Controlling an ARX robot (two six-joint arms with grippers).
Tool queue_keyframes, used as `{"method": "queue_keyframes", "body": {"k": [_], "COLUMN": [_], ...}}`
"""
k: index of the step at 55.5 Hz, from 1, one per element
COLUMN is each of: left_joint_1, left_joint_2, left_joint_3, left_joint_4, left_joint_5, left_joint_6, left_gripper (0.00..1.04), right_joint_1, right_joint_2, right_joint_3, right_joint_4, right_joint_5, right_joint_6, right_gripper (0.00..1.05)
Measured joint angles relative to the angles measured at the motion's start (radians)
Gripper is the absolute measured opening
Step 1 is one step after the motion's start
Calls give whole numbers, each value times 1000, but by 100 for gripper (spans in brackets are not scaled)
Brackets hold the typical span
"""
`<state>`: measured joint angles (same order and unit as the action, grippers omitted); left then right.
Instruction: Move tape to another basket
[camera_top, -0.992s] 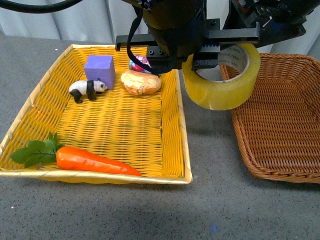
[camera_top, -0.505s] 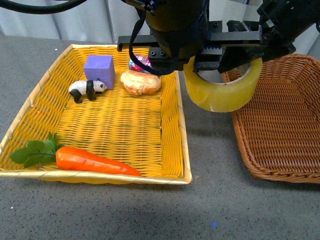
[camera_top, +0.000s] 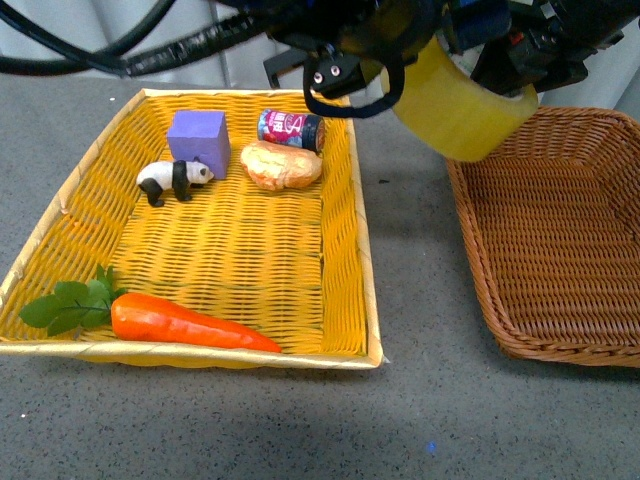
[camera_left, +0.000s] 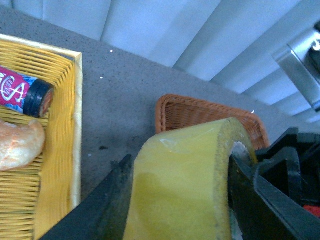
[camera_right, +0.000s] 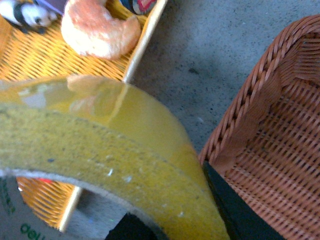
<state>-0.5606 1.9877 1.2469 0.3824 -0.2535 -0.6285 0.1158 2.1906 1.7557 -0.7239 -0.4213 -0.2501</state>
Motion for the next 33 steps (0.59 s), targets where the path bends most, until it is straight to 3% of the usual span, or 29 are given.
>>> {"method": "queue_keyframes", "body": {"k": [13, 16, 18, 23, 33], "left_joint_1": [47, 60, 81, 115, 123], "left_joint_2": [-1, -6, -33, -74, -71], "left_joint_3": [0, 2, 5, 23, 85], "left_joint_4": [51, 76, 106, 156, -24], "left_joint_5": [80, 76, 80, 97, -37], "left_joint_6": [-157, -253, -344, -452, -448], "left_gripper": [90, 99, 99, 98, 98], "right_joint_1": [-29, -35, -53, -96, -137], "right_joint_2": [24, 34, 51, 95, 111], "right_joint_3": [74, 87, 86, 74, 62], "right_joint_4": [-7, -6, -7, -23, -8], "right_joint_5": [-23, 52, 106, 99, 143], "right_joint_6": [86, 77, 66, 64, 68], "right_gripper": [16, 16, 16, 15, 15]}}
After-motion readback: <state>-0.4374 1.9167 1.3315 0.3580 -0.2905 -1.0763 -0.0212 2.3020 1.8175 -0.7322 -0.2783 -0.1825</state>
